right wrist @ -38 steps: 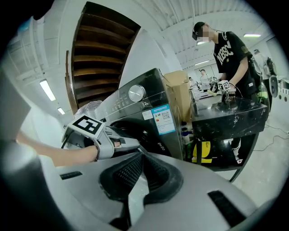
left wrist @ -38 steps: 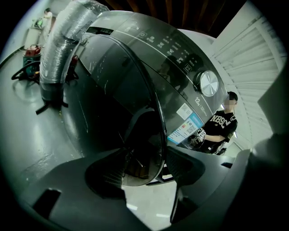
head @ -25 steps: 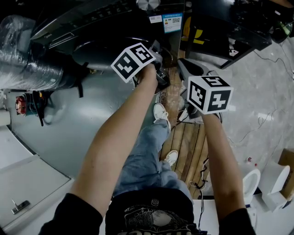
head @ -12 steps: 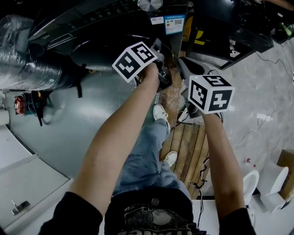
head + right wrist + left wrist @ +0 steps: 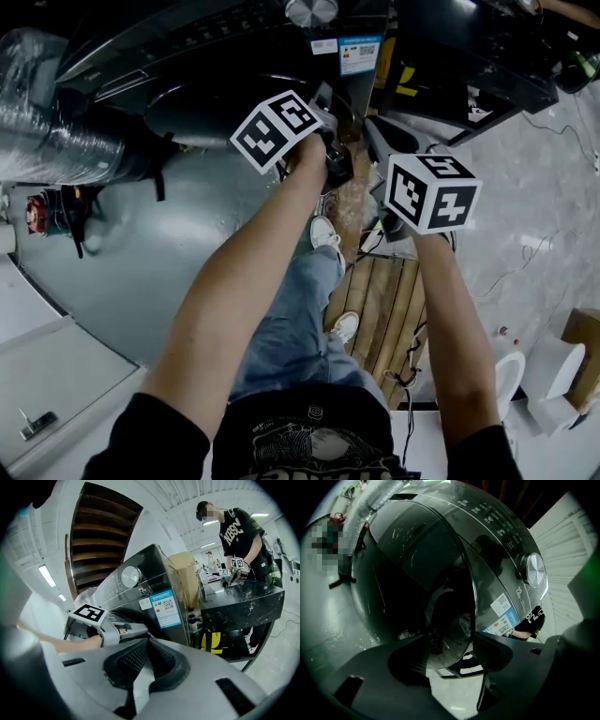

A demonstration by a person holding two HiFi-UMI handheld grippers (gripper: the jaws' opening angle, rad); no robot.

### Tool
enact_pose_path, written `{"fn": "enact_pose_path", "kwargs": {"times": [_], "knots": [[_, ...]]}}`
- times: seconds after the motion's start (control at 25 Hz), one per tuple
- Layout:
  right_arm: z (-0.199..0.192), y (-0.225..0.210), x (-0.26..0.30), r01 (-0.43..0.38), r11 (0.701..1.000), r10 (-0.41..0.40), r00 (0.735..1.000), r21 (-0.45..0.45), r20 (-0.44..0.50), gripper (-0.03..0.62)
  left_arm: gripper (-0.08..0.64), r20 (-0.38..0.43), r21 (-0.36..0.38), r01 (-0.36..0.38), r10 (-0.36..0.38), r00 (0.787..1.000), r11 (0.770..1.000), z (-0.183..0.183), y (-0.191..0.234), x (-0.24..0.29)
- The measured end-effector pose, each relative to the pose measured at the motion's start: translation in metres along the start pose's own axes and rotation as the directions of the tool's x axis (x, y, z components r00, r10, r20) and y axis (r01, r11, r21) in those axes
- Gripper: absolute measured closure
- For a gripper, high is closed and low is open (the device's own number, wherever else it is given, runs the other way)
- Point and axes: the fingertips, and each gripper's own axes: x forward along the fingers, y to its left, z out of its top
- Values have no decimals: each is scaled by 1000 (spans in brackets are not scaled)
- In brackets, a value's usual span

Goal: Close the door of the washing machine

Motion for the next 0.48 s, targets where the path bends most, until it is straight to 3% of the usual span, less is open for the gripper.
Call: {"fn": "enact_pose_path", "kwargs": {"times": [0.2, 0.48], "knots": [[-1, -2, 0, 4, 1000, -4, 1000, 1, -5, 571, 259, -41, -27, 2, -3, 999, 1000, 2, -1, 8], [0, -1, 1, 3, 1000, -3, 1000, 3, -10, 571, 258, -33, -52, 12, -14, 999, 999, 1, -1, 7]]}}
